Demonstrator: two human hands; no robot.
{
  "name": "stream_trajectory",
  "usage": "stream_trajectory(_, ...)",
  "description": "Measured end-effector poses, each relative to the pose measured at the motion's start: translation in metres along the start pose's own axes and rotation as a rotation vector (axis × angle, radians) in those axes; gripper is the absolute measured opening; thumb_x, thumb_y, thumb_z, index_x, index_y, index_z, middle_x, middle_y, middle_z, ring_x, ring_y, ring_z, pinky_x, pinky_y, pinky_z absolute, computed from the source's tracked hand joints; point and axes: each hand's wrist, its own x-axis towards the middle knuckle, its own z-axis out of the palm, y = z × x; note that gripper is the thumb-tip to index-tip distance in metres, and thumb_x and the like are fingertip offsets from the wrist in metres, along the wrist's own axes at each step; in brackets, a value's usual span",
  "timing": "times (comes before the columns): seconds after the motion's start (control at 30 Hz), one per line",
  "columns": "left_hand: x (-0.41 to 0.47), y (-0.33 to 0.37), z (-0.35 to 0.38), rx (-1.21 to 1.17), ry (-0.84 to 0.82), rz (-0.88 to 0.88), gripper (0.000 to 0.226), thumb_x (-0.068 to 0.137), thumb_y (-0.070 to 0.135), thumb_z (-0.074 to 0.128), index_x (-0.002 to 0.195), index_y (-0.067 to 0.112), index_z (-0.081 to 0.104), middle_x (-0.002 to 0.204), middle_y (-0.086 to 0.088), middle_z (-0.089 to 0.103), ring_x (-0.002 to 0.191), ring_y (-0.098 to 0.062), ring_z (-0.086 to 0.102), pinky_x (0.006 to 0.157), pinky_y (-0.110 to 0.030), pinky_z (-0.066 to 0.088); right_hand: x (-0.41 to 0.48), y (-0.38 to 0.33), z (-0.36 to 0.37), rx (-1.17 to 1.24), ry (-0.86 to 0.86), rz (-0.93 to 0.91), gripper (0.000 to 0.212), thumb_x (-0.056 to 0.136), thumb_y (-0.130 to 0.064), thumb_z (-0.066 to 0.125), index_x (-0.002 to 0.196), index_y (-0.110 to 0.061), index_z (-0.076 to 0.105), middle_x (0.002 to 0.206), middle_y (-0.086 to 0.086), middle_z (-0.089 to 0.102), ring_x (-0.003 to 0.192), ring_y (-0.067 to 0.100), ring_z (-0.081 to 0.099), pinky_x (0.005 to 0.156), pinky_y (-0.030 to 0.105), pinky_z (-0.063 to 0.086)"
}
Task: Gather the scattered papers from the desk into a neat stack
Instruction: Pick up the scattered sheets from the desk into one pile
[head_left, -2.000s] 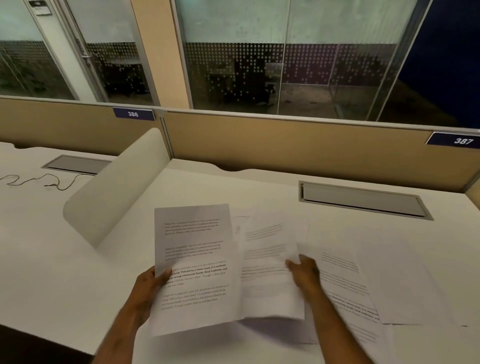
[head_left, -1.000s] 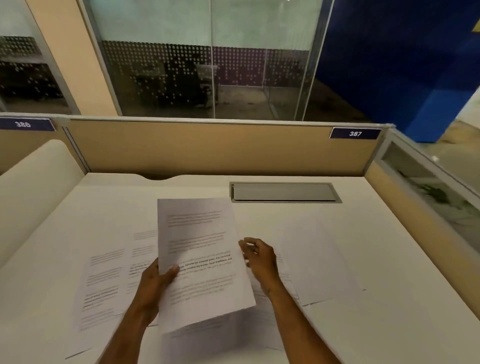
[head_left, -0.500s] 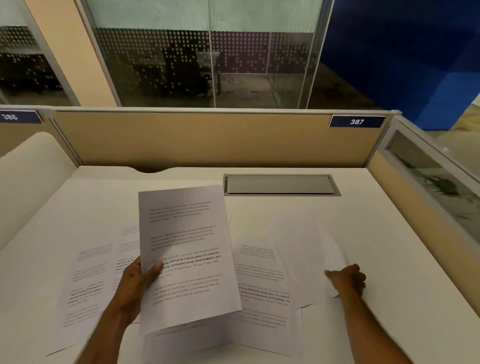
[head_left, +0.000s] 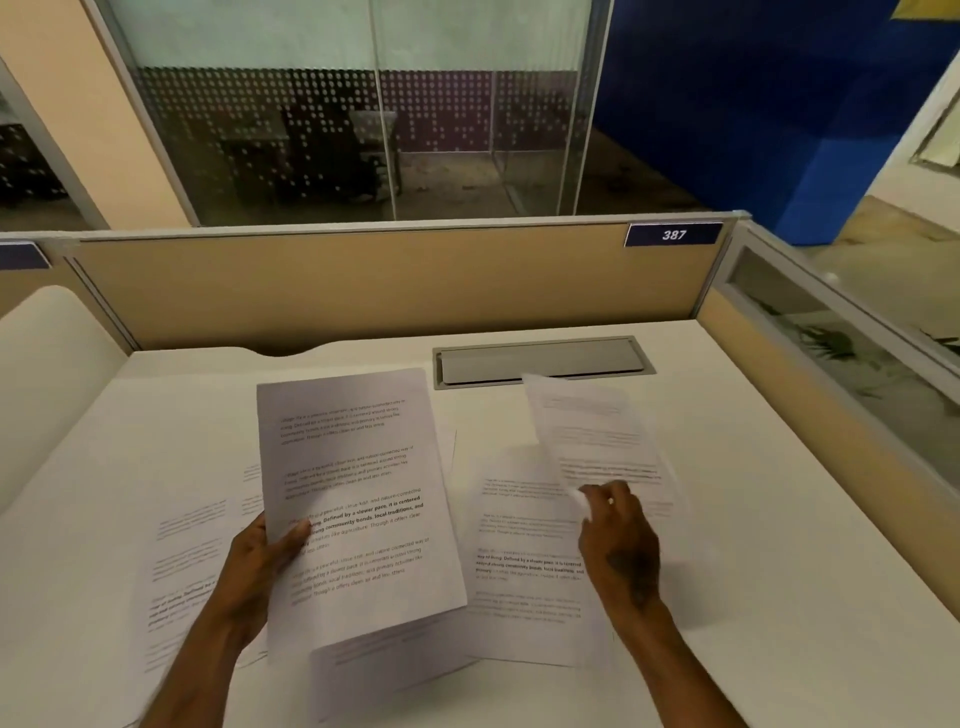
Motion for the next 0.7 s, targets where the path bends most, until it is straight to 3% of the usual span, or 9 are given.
stream_trajectory(0.1,-0.001,0.001,-0.006,-0.001,-0.019,-0.006,0.026,0.093,0.011,0.063,0.118,0.018,0.065,0.106,-0.018,0.078,0.087,-0.039,0.077,0.070,-0.051,0.064,-0.034,-0.032,0.025,-0.054,-0.166,-0.070,0.030,0.056,0.008,0.087,0.078,-0.009,0.076,0.076,0.011,0.068,0.056,0.025,0.065,0.037,0.032,0.054)
stream_trajectory(0.17,-0.003,0.001,-0.009,0.001,-0.028,-0.012,0.026,0.093,0.010,0.063,0.118,0.018,0.065,0.105,-0.018,0.078,0.087,-0.039,0.077,0.070,-0.051,0.064,-0.050,-0.048,0.041,-0.072,-0.275,-0.045,0.031,0.053,0.004,0.091,0.077,-0.010,0.076,0.078,0.011,0.070,0.055,0.023,0.066,0.039,0.030,0.055)
stream_trajectory(0.23,-0.006,0.001,-0.013,0.003,-0.030,-0.014,0.025,0.093,0.011,0.063,0.116,0.019,0.066,0.104,-0.018,0.078,0.085,-0.040,0.077,0.069,-0.051,0.064,-0.061,-0.058,0.055,-0.058,-0.411,0.031,0.027,0.068,-0.003,0.085,0.093,-0.009,0.075,0.096,0.013,0.071,0.071,0.024,0.070,0.054,0.030,0.060)
stream_trajectory(0.3,-0.009,0.001,-0.017,0.005,-0.025,-0.017,0.025,0.092,0.012,0.064,0.116,0.019,0.065,0.104,-0.018,0.078,0.086,-0.042,0.076,0.068,-0.052,0.064,-0.067,-0.064,0.068,0.055,-0.483,0.176,0.025,0.089,-0.015,0.067,0.113,-0.008,0.067,0.115,0.014,0.065,0.092,0.026,0.068,0.076,0.033,0.060)
stream_trajectory(0.4,-0.010,-0.001,-0.025,-0.006,-0.021,-0.027,0.026,0.092,0.012,0.064,0.117,0.019,0.066,0.105,-0.020,0.077,0.087,-0.043,0.076,0.070,-0.053,0.063,-0.072,-0.071,0.077,0.112,-0.648,0.275,0.053,0.095,-0.052,0.050,0.129,-0.012,0.057,0.138,0.011,0.051,0.115,0.026,0.059,0.095,0.033,0.054)
stream_trajectory(0.47,-0.009,-0.002,-0.028,-0.011,-0.018,-0.036,0.025,0.092,0.012,0.065,0.115,0.018,0.066,0.105,-0.021,0.077,0.087,-0.043,0.076,0.070,-0.053,0.063,-0.070,-0.071,0.078,0.133,-0.634,0.330,0.081,0.083,-0.077,0.043,0.130,-0.013,0.059,0.139,0.009,0.051,0.119,0.027,0.059,0.094,0.034,0.055)
stream_trajectory(0.5,-0.008,-0.002,-0.029,-0.012,-0.018,-0.038,0.025,0.091,0.011,0.065,0.115,0.018,0.066,0.106,-0.021,0.077,0.087,-0.042,0.076,0.070,-0.052,0.063,-0.066,-0.067,0.075,0.177,-0.574,0.390,0.084,0.083,-0.080,0.038,0.130,-0.014,0.061,0.138,0.009,0.053,0.119,0.028,0.059,0.093,0.037,0.056)
stream_trajectory(0.63,-0.004,-0.003,-0.033,-0.018,-0.018,-0.043,0.027,0.089,0.013,0.067,0.116,0.016,0.066,0.105,-0.021,0.077,0.083,-0.039,0.077,0.067,-0.048,0.064,-0.050,-0.027,0.070,0.074,-0.363,0.640,0.066,0.093,-0.060,0.045,0.140,-0.013,0.050,0.141,0.014,0.047,0.125,0.032,0.048,0.099,0.048,0.049)
stream_trajectory(0.7,-0.002,-0.004,-0.034,-0.029,-0.020,-0.046,0.029,0.087,0.015,0.068,0.115,0.016,0.066,0.104,-0.021,0.077,0.082,-0.039,0.077,0.066,-0.049,0.064,-0.047,-0.012,0.067,-0.022,-0.460,0.766,0.087,0.086,-0.062,0.058,0.151,-0.012,0.029,0.148,0.018,0.035,0.132,0.034,0.039,0.103,0.049,0.044)
